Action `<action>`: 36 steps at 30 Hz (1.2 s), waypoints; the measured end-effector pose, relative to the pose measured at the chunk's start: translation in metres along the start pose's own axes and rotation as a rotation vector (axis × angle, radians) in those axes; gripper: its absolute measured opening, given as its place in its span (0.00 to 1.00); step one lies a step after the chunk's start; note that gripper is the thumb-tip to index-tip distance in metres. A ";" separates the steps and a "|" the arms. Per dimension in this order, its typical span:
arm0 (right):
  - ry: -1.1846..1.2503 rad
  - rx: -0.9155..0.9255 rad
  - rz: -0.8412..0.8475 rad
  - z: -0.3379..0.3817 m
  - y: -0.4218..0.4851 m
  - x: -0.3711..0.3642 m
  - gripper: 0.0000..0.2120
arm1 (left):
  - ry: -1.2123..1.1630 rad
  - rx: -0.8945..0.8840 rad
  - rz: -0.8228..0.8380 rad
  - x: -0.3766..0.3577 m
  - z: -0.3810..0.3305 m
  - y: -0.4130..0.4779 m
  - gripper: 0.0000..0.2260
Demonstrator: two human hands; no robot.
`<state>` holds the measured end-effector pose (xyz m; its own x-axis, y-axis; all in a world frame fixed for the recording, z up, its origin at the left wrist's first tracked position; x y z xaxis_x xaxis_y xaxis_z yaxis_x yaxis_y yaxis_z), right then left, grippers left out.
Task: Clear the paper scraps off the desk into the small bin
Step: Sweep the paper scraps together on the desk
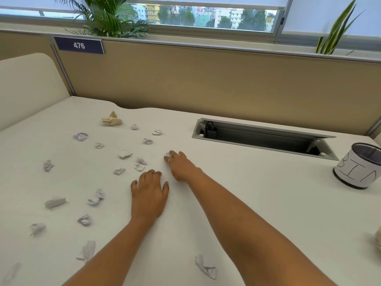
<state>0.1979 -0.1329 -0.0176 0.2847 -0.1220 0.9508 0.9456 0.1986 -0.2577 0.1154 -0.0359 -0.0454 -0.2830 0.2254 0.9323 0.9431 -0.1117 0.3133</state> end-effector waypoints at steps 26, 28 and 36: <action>0.484 -0.552 -0.609 -0.245 -0.158 0.062 0.13 | -0.196 -0.289 0.166 -0.016 -0.129 -0.007 0.19; 0.483 -0.626 -0.733 -0.273 -0.172 0.084 0.13 | -0.208 -0.283 0.155 -0.016 -0.128 -0.007 0.19; 0.552 -0.877 -0.885 -0.348 -0.202 0.113 0.14 | -0.177 -0.287 0.138 -0.015 -0.128 -0.007 0.19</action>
<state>0.0938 -0.5254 0.0820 -0.6334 -0.2956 0.7151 0.5729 -0.8004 0.1765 0.0905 -0.1624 -0.0390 -0.0977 0.3504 0.9315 0.8757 -0.4144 0.2477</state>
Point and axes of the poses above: each hand's wrist, its own y-axis towards the middle knuckle, its own x-axis out of the back of the hand, z = x × y, the point moved 3 cm from there along y, towards the middle knuckle, and after that the axes turned 12 degrees about -x, right-handed, at the moved point
